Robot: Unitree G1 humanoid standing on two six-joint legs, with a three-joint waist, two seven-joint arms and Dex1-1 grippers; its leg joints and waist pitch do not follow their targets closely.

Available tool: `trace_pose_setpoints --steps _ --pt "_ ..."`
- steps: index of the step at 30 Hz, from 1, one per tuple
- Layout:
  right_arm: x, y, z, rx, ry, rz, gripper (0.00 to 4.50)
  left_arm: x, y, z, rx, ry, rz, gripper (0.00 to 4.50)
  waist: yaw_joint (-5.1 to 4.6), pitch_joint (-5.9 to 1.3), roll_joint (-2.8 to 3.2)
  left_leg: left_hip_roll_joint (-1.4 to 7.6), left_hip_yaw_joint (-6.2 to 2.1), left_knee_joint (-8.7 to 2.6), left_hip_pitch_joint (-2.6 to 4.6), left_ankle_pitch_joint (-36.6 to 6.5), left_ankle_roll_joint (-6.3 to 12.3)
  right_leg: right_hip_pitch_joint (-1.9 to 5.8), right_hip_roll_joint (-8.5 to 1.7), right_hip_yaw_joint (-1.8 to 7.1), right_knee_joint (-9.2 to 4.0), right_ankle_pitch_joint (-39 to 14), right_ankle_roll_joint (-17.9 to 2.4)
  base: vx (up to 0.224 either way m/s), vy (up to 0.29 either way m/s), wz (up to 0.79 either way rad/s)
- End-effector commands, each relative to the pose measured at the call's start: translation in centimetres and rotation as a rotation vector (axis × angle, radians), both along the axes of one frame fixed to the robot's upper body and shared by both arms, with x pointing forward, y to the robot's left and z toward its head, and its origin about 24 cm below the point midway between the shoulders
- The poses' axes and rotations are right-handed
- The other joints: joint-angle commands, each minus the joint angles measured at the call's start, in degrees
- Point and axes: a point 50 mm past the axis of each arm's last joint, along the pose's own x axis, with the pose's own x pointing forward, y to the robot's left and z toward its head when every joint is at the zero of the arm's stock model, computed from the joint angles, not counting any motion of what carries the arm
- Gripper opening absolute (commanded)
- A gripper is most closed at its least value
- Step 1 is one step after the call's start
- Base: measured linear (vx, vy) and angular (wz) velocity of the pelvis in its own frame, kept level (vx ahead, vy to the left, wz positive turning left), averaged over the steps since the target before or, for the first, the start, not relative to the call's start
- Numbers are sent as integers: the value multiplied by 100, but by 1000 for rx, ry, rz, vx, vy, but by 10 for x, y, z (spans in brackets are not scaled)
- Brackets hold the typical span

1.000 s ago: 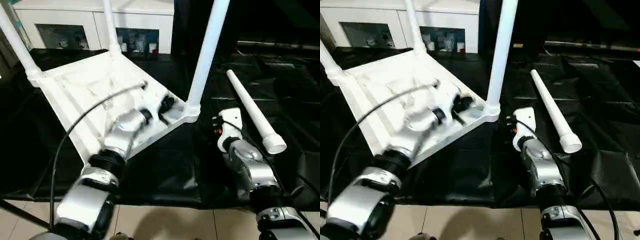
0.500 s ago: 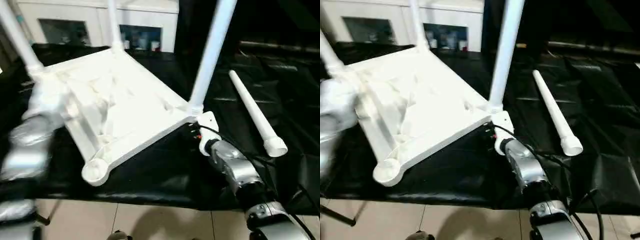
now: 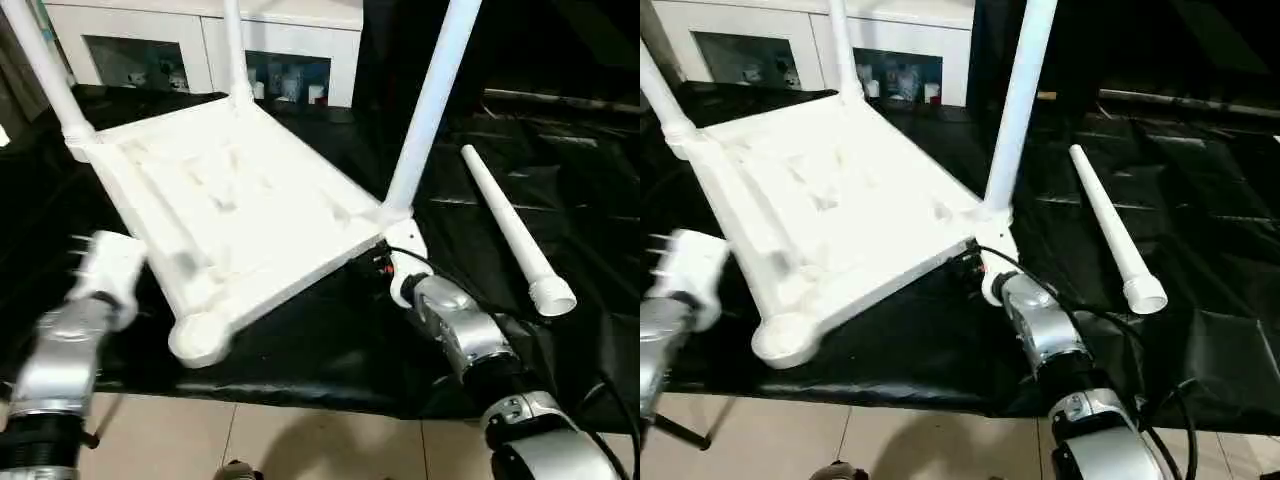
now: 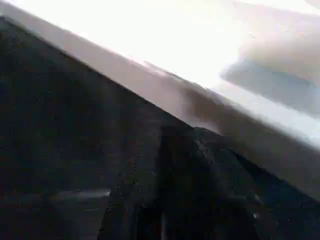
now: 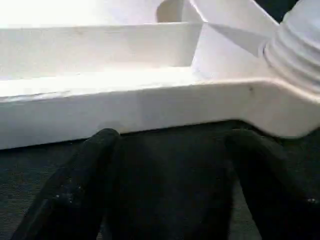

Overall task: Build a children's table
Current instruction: Rotate table base

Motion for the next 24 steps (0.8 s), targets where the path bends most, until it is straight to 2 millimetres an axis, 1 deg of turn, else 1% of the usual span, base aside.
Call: trace_pose_setpoints --steps 1,2,3,4,5,6,7,8,9,10,11,12,13,14,15,16,17,18,19,20,21,22,23,24 --pt "6 -14 11 -16 -32 -58 373 6 -24 3 -59 12 -103 109 -33 -396 142 127 -42 -416 136 -1406 -244 225 -323 289 -422 -597 -1069 0 0 0" --pt "6 -18 13 -21 -35 -72 373 7 -28 3 -67 13 -121 109 -31 -396 131 124 -42 -417 135 -1392 -242 230 -316 288 -420 -582 -1060 0 0 0" --pt "6 -25 15 -36 -36 -95 373 9 -35 3 -83 17 -146 109 -25 -395 143 122 -38 -412 146 -1367 -246 226 -308 288 -420 -546 -1054 0 0 0" --pt "6 -34 18 -54 -34 -120 373 12 -46 3 -98 18 -187 109 -18 -400 134 122 -35 -406 147 -1356 -243 228 -312 290 -420 -525 -1048 0 0 0" --pt "6 -38 19 -59 -30 -130 373 14 -52 3 -105 15 -212 109 -21 -401 138 117 -36 -404 137 -1337 -239 241 -310 289 -420 -523 -1032 0 0 0" --pt "6 -39 19 -60 -30 -131 373 14 -52 3 -105 16 -213 109 -17 -401 120 112 -40 -404 128 -1329 -232 256 -313 287 -423 -572 -1003 0 0 0" --pt "5 -44 21 -69 -29 -144 373 15 -58 2 -113 20 -231 109 -18 -400 118 111 -43 -406 118 -1314 -231 265 -315 285 -426 -584 -988 0 0 0" --pt "5 -52 24 -89 -25 -166 373 18 -68 2 -119 15 -267 109 -29 -400 128 104 -41 -399 118 -1285 -227 267 -302 284 -441 -576 -958 0 0 0" --pt "5 -65 30 -129 -23 -206 373 21 -83 1 -135 13 -310 109 -27 -403 149 103 -43 -391 116 -1238 -227 270 -303 288 -435 -534 -952 0 0 0" --pt "5 -67 31 -133 -23 -211 373 21 -85 1 -138 14 -314 109 -32 -404 133 104 -36 -388 117 -1226 -234 271 -300 285 -443 -529 -949 0 0 0" --pt "6 -78 38 -152 -29 -242 373 22 -100 1 -157 15 -362 109 -40 -415 160 94 -42 -374 103 -1158 -247 290 -296 285 -416 -432 -968 0 0 0" --pt "7 -85 44 -160 -35 -267 373 22 -110 0 -167 22 -395 109 -45 -418 113 91 -36 -365 96 -1109 -215 311 -300 285 -429 -374 -974 0 0 0" --pt "7 -85 44 -160 -35 -267 373 22 -110 0 -167 22 -395 109 -39 -425 103 89 -38 -359 89 -1057 -201 319 -307 283 -418 -334 -985 0 0 0" --pt "8 -92 49 -161 -39 -289 373 21 -117 0 -174 23 -427 109 -63 -428 112 77 -38 -350 58 -973 -160 340 -301 282 -412 -248 -996 0 0 0" --pt "11 -104 59 -146 -43 -336 390 21 -127 0 -182 27 -455 116 -96 -441 166 74 -38 -334 68 -921 -139 336 -290 277 -401 -132 -1032 0 0 0" --pt "13 -112 65 -126 -46 -375 400 20 -130 0 -181 24 -467 119 -117 -440 133 69 -37 -330 58 -897 -119 348 -285 273 -400 -79 -1058 0 0 0" --pt "15 -127 75 -118 -41 -426 406 19 -133 1 -179 17 -488 119 -145 -445 121 54 -37 -316 44 -862 -69 375 -281 270 -390 -56 -1093 0 0 0" --pt "16 -129 76 -121 -41 -431 409 19 -133 1 -179 16 -491 119 -174 -446 114 43 -33 -301 31 -823 0 382 -281 264 -394 -92 -1135 0 0 0" --pt "16 -132 78 -127 -38 -442 422 19 -134 1 -178 14 -496 119 -174 -446 114 43 -33 -301 31 -823 0 382 -281 264 -394 -92 -1135 0 0 0" --pt "18 -137 82 -128 -33 -448 433 19 -135 3 -179 -1 -513 119 -199 -441 148 31 -17 -278 26 -803 79 373 -280 264 -420 -242 -1149 0 0 0" --pt "20 -144 86 -134 -30 -468 441 18 -135 5 -184 -11 -534 119 -220 -445 164 37 -24 -275 31 -819 94 366 -280 255 -437 -350 -1179 0 0 0" --pt "21 -149 91 -139 -27 -485 446 17 -136 7 -189 -21 -557 119 -247 -442 160 38 -22 -272 42 -885 93 355 -267 252 -444 -439 -1221 0 0 0" --pt "22 -152 92 -141 -26 -490 449 17 -137 8 -190 -25 -567 119 -247 -442 160 38 -22 -272 42 -885 93 355 -267 252 -444 -439 -1221 0 0 0" --pt "23 -154 94 -141 -17 -493 449 17 -137 9 -192 -30 -578 119 -266 -433 165 49 -19 -274 46 -967 95 345 -264 246 -451 -545 -1255 0 0 0"
